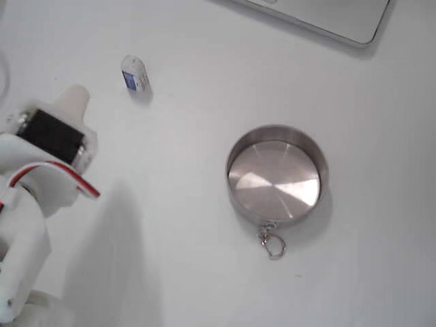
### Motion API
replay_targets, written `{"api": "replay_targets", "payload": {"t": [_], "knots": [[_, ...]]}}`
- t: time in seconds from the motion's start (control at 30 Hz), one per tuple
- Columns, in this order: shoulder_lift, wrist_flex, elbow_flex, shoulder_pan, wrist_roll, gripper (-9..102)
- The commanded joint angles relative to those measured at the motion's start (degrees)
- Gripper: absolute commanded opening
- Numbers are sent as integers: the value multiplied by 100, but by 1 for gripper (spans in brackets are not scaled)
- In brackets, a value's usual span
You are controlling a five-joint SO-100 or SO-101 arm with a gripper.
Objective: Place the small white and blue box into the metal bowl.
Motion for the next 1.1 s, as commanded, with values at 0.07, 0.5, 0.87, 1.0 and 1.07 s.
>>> {"api": "replay_targets", "payload": {"t": [0.07, 0.5, 0.87, 1.0, 1.07], "knots": [[26, -18, 272, 79, 3744, -4], [-2865, -2769, 299, 589, 5353, -3], [-4896, -4948, 229, 545, 5326, -3], [-4896, -4904, 220, 527, 5326, -3], [-5027, -4939, 220, 527, 5326, -3]]}}
